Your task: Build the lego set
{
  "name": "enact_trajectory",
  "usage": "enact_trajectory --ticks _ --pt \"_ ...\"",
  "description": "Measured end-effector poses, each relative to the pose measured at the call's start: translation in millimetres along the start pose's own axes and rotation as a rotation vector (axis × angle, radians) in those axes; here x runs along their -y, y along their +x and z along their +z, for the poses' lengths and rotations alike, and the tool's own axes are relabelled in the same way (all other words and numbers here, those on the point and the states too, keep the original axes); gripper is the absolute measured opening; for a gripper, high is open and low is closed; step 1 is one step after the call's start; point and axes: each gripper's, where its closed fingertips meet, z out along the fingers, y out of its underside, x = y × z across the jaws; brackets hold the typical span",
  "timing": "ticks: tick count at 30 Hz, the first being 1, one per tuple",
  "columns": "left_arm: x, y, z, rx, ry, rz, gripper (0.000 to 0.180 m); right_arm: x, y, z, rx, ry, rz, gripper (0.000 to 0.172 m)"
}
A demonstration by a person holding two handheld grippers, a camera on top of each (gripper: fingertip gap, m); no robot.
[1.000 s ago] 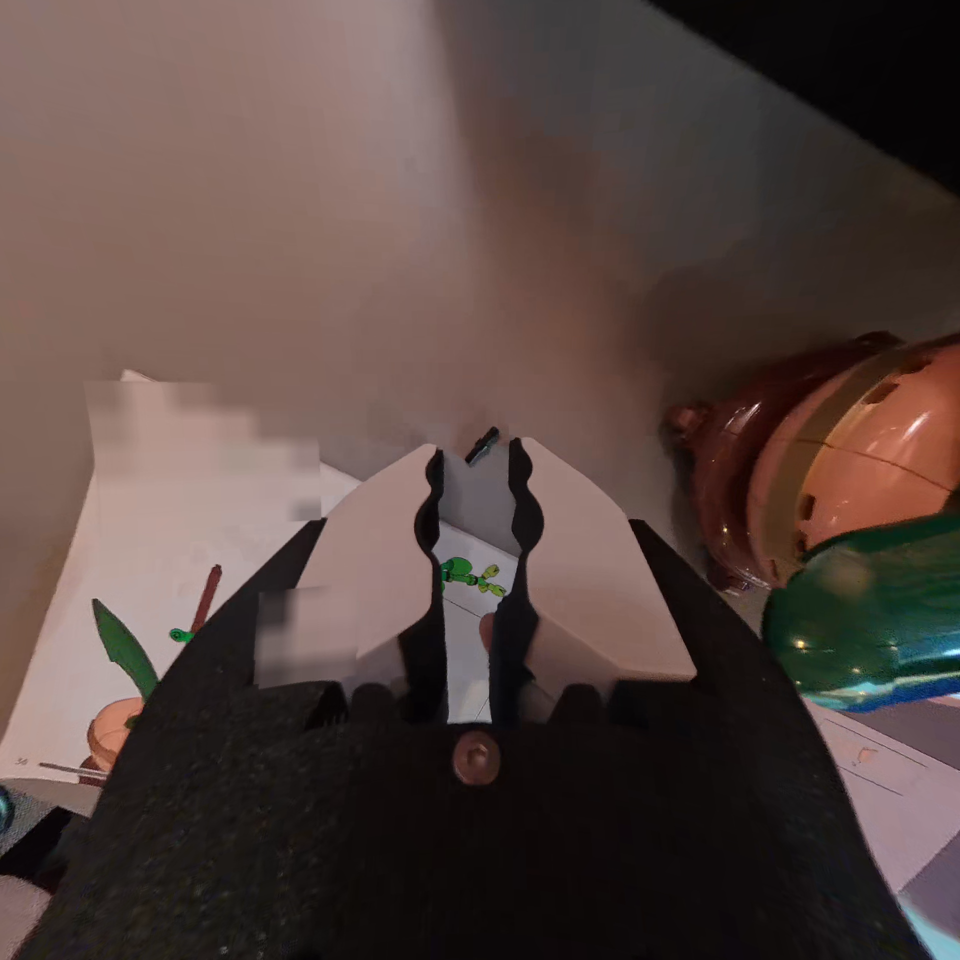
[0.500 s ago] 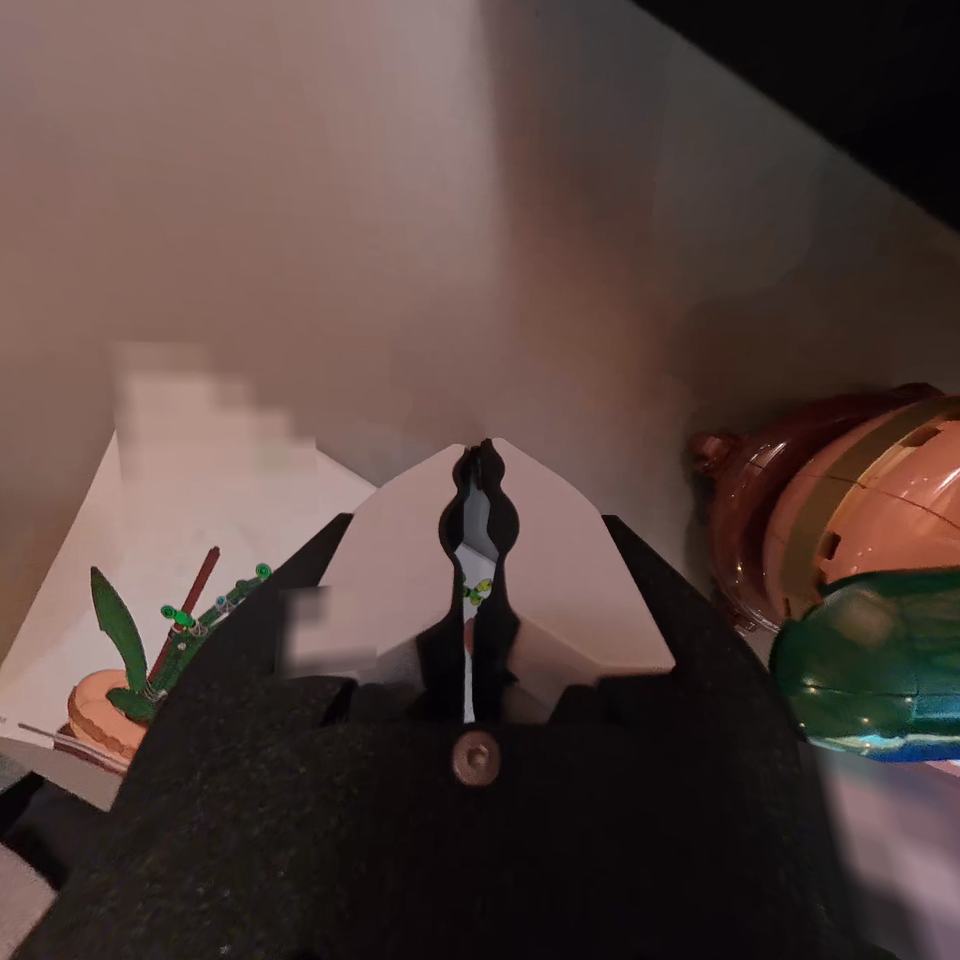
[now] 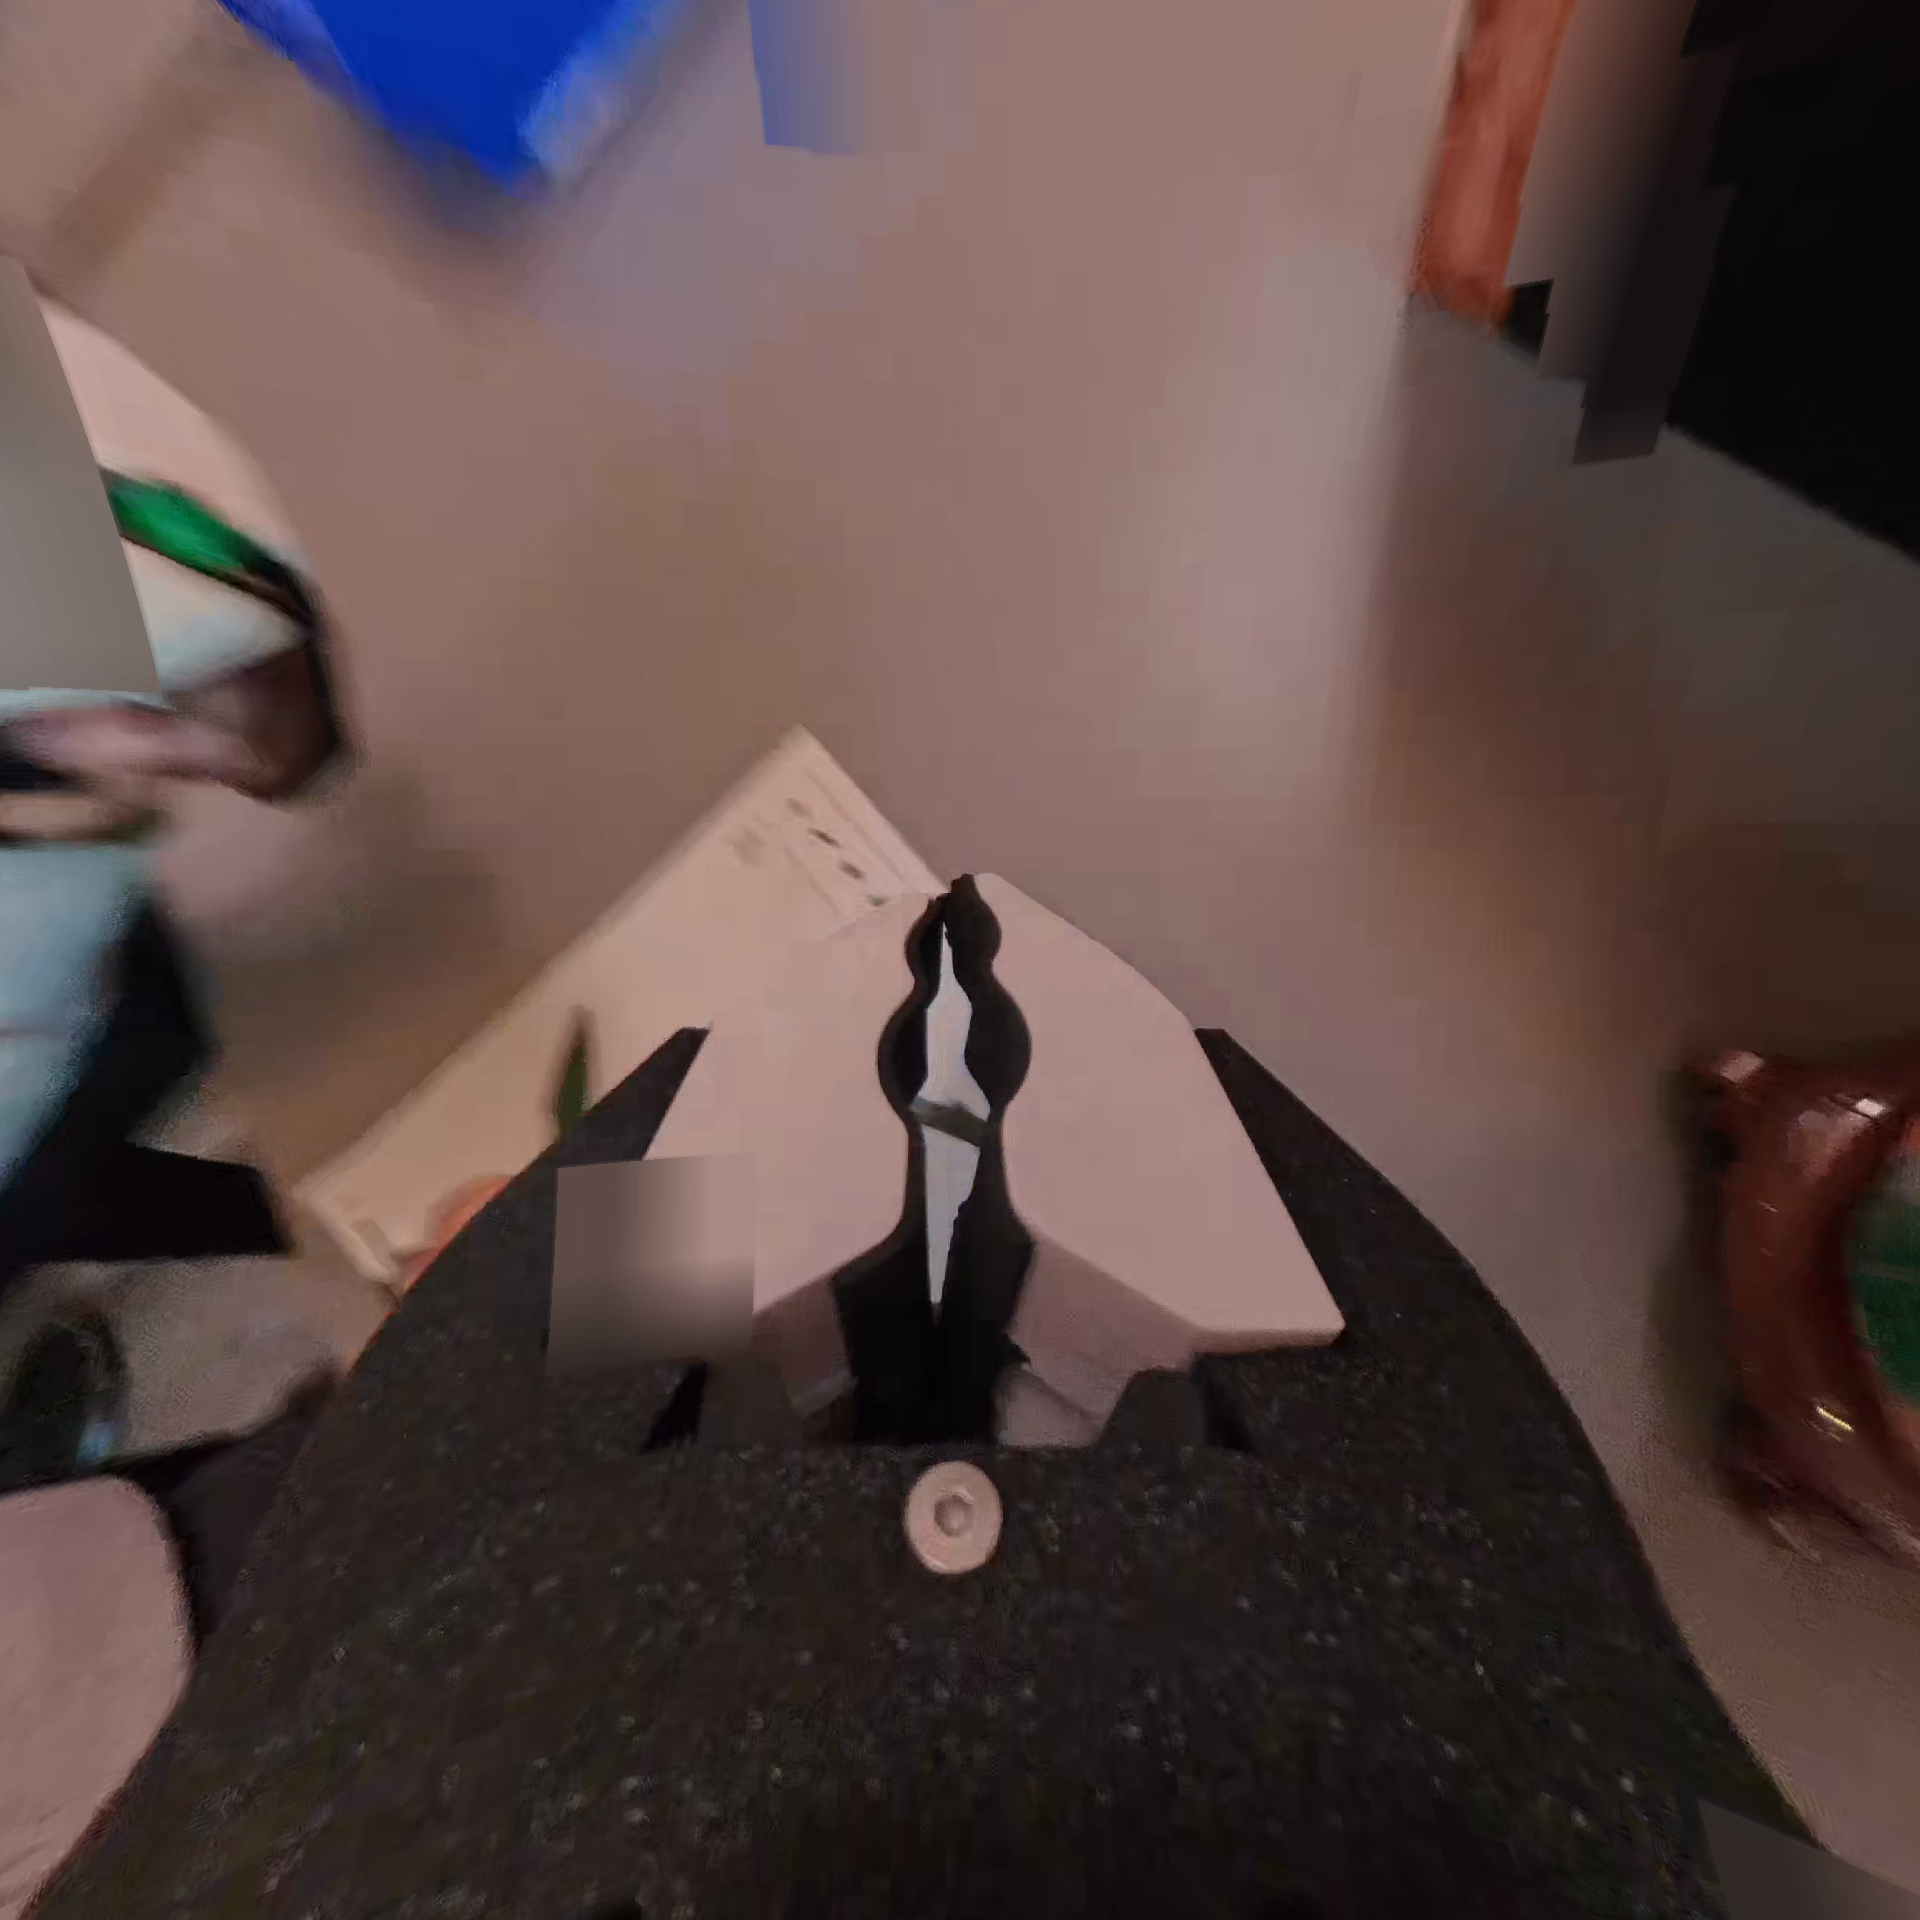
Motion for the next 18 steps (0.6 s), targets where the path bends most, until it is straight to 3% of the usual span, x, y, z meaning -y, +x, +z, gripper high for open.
enact_trajectory --ticks 5,8,13,18 --pt "4 24 12 -0.110 0.074 -0.077 0.003 33 -65 -46 0.494 0.438 0.189 0.001" --pt "2 43 24 -0.158 0.090 -0.080 0.003 35 -75 -69 0.675 0.654 0.310 0.001" --pt "-15 70 40 -0.240 0.026 -0.003 0.003 25 -72 -80 0.680 0.892 0.332 0.000" --pt "-20 75 43 -0.286 0.045 -0.047 0.003 13 -77 -68 0.650 0.897 0.298 0.000"
